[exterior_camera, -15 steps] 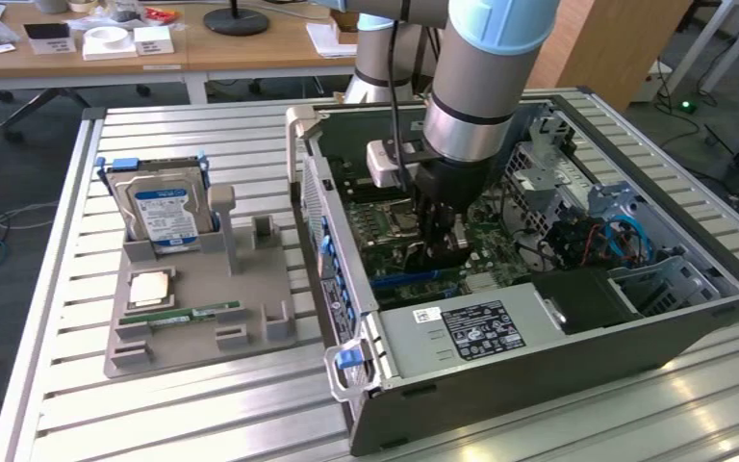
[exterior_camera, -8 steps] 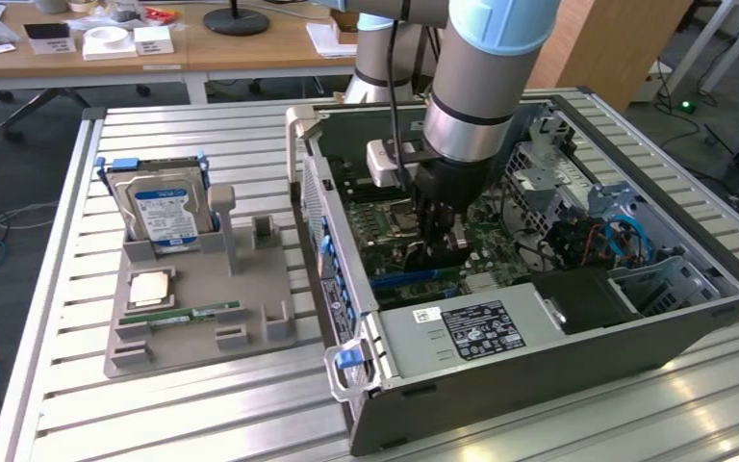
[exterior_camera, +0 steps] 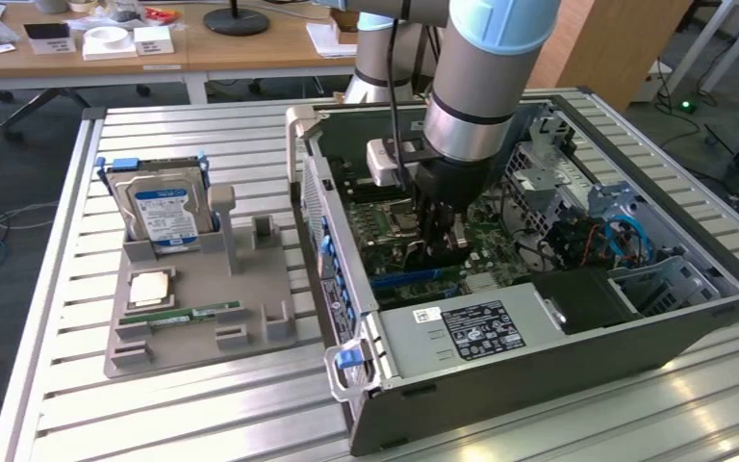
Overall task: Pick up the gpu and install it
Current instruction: 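Insert the gpu into the slot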
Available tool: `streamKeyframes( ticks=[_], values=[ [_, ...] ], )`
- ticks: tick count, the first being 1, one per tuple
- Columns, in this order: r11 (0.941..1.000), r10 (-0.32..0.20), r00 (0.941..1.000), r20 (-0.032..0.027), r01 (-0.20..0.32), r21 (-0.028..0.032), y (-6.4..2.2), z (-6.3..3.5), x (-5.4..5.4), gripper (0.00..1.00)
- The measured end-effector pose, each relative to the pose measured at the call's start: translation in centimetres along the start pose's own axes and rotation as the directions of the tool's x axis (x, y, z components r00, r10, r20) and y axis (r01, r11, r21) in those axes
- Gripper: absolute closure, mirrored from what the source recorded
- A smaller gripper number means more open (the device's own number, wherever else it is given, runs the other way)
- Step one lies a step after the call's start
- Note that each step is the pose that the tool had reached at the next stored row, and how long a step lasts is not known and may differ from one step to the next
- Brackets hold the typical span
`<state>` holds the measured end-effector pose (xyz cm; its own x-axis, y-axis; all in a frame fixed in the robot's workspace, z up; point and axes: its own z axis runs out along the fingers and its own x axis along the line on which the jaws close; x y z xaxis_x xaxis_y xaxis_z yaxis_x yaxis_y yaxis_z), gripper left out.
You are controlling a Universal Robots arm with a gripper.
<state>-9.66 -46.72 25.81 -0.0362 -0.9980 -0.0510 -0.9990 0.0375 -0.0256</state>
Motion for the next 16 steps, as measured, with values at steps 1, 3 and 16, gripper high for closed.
streamKeyframes(
  ticks=[1,3,16],
  values=[
    [1.0,0.0,1.0,0.0002,0.0,0.0,0.0,0.0,0.0,0.74],
    [1.0,0.0,1.0,0.0007,0.0,0.0,0.01,0.0,0.0,0.74],
    [1.0,0.0,1.0,0.0029,0.0,0.002,0.64,-0.02,0.06,0.74]
  ],
)
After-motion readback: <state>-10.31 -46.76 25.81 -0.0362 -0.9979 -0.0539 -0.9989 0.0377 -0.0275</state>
